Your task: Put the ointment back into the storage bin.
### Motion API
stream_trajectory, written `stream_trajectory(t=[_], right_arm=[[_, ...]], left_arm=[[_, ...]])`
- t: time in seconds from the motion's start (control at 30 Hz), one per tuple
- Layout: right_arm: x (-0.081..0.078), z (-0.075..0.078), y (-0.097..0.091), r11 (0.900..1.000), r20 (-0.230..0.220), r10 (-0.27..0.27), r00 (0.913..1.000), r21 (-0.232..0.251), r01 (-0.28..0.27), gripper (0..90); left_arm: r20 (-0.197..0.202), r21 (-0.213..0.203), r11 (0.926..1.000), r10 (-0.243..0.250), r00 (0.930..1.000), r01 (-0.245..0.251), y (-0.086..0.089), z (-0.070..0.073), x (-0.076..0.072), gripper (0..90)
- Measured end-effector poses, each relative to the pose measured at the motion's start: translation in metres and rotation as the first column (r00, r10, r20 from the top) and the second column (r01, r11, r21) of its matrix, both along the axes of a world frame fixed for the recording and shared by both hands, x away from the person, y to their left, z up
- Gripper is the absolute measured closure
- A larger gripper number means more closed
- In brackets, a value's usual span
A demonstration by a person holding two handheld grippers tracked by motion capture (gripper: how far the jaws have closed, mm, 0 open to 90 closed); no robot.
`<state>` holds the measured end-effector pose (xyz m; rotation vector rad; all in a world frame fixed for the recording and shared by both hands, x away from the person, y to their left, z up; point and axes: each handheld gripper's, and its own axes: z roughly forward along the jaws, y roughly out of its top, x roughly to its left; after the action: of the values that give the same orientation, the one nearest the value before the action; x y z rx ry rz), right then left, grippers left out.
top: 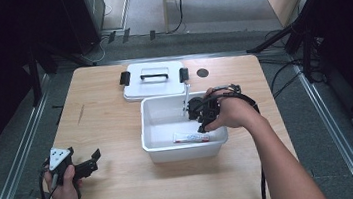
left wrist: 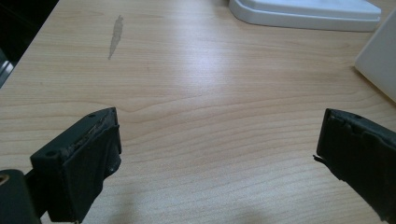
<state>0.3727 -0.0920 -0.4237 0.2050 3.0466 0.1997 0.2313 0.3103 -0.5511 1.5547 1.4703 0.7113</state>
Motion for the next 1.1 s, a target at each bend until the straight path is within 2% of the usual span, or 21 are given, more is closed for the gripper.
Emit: stream_trajectory(t=[0.13, 0.17, 0.23, 0.3, 0.4, 0.47, 0.5, 0.53, 0.57, 0.63, 0.7, 0.73, 0.77, 0.8, 0.87, 0.9, 0.93, 0.97, 1.03, 1.07, 1.1], right_arm=[[-0.001, 0.014, -0.007, 0.9987, 0.012, -0.024, 0.9996, 0.045, 0.023, 57.2], [-0.001, 0.023, -0.012, 0.9965, 0.019, -0.043, 0.9989, 0.072, 0.042, 53.5], [-0.002, 0.029, -0.018, 0.9934, 0.014, -0.068, 0.9976, 0.094, 0.066, 52.7], [-0.003, 0.033, -0.021, 0.9909, 0.011, -0.084, 0.9964, 0.107, 0.082, 52.4], [-0.005, 0.044, -0.036, 0.9781, 0.013, -0.143, 0.9896, 0.154, 0.140, 53.7], [-0.006, 0.047, -0.039, 0.9756, 0.021, -0.156, 0.9875, 0.160, 0.151, 54.6], [-0.007, 0.054, -0.048, 0.9703, 0.051, -0.166, 0.9848, 0.187, 0.154, 56.9], [-0.007, 0.054, -0.048, 0.9703, 0.051, -0.166, 0.9848, 0.187, 0.154, 56.9], [-0.007, 0.056, -0.052, 0.9642, 0.049, -0.182, 0.9821, 0.205, 0.168, 57.1], [-0.006, 0.063, -0.062, 0.9459, 0.073, -0.236, 0.9689, 0.246, 0.212, 56.6], [-0.006, 0.067, -0.070, 0.9258, 0.076, -0.295, 0.9526, 0.269, 0.265, 54.2], [-0.006, 0.069, -0.075, 0.9109, 0.066, -0.326, 0.9432, 0.289, 0.295, 52.3], [-0.009, 0.071, -0.085, 0.8647, 0.016, -0.407, 0.9134, 0.329, 0.379, 45.0], [-0.010, 0.071, -0.089, 0.8577, 0.018, -0.418, 0.9084, 0.338, 0.388, 43.4], [-0.013, 0.071, -0.092, 0.8568, 0.033, -0.425, 0.9047, 0.337, 0.390, 41.8], [-0.019, 0.069, -0.098, 0.8540, 0.039, -0.443, 0.8957, 0.323, 0.408, 30.0], [-0.019, 0.069, -0.098, 0.8540, 0.039, -0.443, 0.8957, 0.323, 0.408, 30.0], [-0.021, 0.067, -0.101, 0.8514, 0.050, -0.450, 0.8915, 0.325, 0.412, 25.1], [-0.026, 0.062, -0.107, 0.8337, 0.069, -0.482, 0.8737, 0.343, 0.433, 16.7], [-0.029, 0.057, -0.116, 0.8079, 0.065, -0.510, 0.8575, 0.378, 0.452, 10.2], [-0.029, 0.057, -0.116, 0.8079, 0.065, -0.510, 0.8575, 0.378, 0.452, 10.2]], left_arm=[[0.000, -0.001, 1.0000, 0.000, 1.0000, 0.000, 0.000, 0.000, 0.000, 0.5], [0.000, -0.001, 1.0000, 0.000, 1.0000, 0.000, 0.000, 0.000, 0.000, 0.5], [0.001, -0.001, 1.0000, 0.002, 1.0000, -0.002, 0.000, 0.000, 0.000, 0.6], [0.001, 0.000, 1.0000, 0.001, 1.0000, -0.001, 0.000, 0.000, 0.000, 0.5], [0.002, 0.003, 1.0000, 0.001, 1.0000, -0.001, 0.000, 0.000, 0.000, 0.5], [0.001, 0.004, 1.0000, 0.001, 1.0000, -0.001, 0.000, 0.000, 0.000, 0.5], [0.001, 0.004, 1.0000, 0.002, 1.0000, -0.002, 0.000, 0.000, 0.000, 0.5], [0.001, 0.005, 1.0000, 0.002, 1.0000, -0.002, 0.000, 0.000, 0.000, 0.5], [0.001, 0.005, 1.0000, 0.002, 1.0000, -0.002, 0.000, 0.000, 0.000, 0.6], [0.001, 0.007, 1.0000, 0.002, 1.0000, -0.002, 0.000, 0.000, 0.000, 0.5], [0.002, 0.009, 1.0000, 0.001, 1.0000, -0.001, -0.001, 0.000, 0.000, 0.5], [0.001, 0.009, 1.0000, 0.001, 1.0000, -0.001, -0.001, 0.000, 0.000, 0.5], [0.002, 0.010, 1.0000, 0.001, 1.0000, -0.001, -0.001, 0.000, 0.000, 0.6], [0.002, 0.009, 1.0000, 0.001, 1.0000, -0.001, -0.001, 0.000, 0.000, 0.6], [0.002, 0.008, 1.0000, 0.001, 1.0000, -0.001, -0.001, 0.000, 0.000, 0.5], [0.001, 0.008, 1.0000, 0.002, 1.0000, -0.002, -0.001, 0.000, 0.000, 0.5], [0.001, 0.007, 1.0000, 0.002, 1.0000, -0.002, -0.001, 0.000, 0.000, 0.5], [0.000, 0.007, 1.0000, 0.002, 1.0000, -0.002, -0.001, 0.000, 0.000, 0.6], [0.001, 0.009, 1.0000, 0.000, 1.0000, 0.000, -0.001, 0.000, 0.000, 0.5], [0.001, 0.008, 1.0000, 0.001, 1.0000, -0.001, -0.001, 0.000, 0.000, 0.5], [0.001, 0.010, 1.0000, 0.000, 1.0000, 0.000, -0.001, 0.000, 0.000, 0.5]])
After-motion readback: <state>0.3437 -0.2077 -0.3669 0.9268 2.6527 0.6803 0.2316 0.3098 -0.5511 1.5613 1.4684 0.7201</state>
